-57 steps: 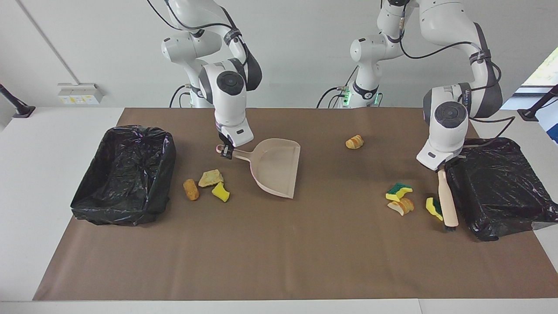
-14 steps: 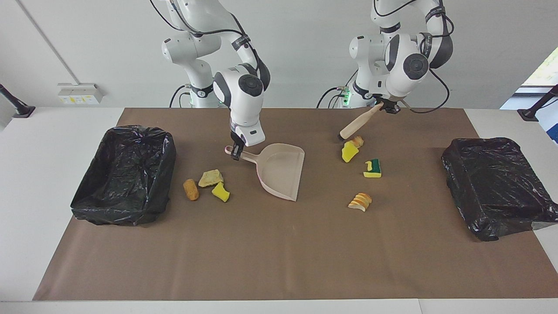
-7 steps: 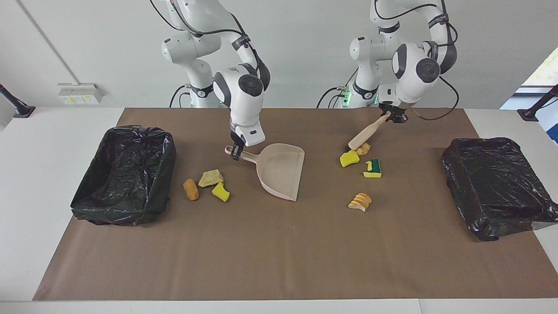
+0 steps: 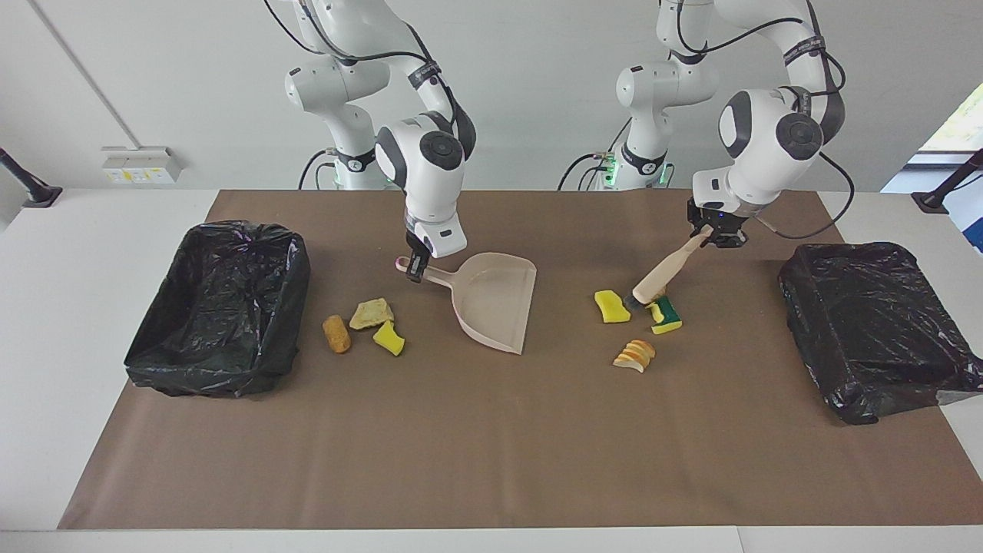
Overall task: Sweep and dump trash in bin
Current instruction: 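Sweep the sponges and bread pieces toward the dustpan with the left gripper, then push the trash into the dustpan with the brush in the left gripper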
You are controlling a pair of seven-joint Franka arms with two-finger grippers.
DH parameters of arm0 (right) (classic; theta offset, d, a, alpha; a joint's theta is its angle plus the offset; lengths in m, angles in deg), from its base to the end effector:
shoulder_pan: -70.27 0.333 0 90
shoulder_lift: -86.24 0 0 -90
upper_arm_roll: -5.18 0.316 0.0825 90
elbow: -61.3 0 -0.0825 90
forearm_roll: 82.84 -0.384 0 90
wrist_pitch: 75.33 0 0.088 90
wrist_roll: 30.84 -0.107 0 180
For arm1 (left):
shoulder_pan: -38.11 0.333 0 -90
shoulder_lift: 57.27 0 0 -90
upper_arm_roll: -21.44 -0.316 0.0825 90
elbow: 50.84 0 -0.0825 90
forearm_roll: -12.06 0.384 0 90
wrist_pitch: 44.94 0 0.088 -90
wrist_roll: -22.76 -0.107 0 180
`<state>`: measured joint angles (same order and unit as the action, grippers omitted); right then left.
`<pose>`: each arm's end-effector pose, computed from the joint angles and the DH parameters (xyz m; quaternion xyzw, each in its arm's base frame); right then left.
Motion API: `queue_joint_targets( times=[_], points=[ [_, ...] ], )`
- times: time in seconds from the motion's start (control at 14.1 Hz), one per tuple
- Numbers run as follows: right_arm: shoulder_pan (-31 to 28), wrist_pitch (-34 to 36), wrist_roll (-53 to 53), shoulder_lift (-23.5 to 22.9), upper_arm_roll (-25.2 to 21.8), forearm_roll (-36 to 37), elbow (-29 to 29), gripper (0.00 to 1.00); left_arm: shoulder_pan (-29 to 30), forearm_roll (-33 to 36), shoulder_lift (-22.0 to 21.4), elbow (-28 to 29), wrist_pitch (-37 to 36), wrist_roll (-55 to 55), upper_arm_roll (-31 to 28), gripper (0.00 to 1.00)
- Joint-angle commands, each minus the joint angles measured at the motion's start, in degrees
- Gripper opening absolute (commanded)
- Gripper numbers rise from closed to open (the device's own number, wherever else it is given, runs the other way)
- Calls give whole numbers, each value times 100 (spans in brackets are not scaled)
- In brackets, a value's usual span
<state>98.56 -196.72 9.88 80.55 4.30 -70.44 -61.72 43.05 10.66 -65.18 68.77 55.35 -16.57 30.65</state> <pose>0.4829 0.2395 0.3470 0.7871 0.6071 -0.0734 0.0812 0.4892 -0.0410 0.4688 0.9257 -0.3646 -0.0953 0.0310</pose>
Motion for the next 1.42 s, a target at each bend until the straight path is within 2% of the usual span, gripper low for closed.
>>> queue_joint_targets(
  times=[0.0,0.21,0.43,0.57,0.71,0.85,1.13,1.35],
  points=[
    [-69,-114,-117,15,35,43,-73,0,-19,-1,-26,-69,-177,1254,-7,0],
    [-69,-114,-126,15,35,43,-73,0,42,139,-140,132,-80,3049,-7,0],
    [-69,-114,-126,15,35,43,-73,0,-28,334,-439,694,69,4105,2,0],
    [-69,-114,-117,15,35,43,-73,0,-177,334,-501,1116,419,4721,28,0],
    [-69,-114,-117,15,35,43,-73,0,-597,421,-222,1267,779,4933,37,0],
    [-69,-114,-126,15,35,43,-73,0,-1054,422,139,1250,1158,5818,37,0],
    [-69,-114,-117,15,35,43,-73,0,-1784,352,290,1224,1414,5972,54,0],
    [-69,-114,-117,15,35,43,-73,0,-2338,-182,290,1215,1730,5972,54,0]
  ],
)
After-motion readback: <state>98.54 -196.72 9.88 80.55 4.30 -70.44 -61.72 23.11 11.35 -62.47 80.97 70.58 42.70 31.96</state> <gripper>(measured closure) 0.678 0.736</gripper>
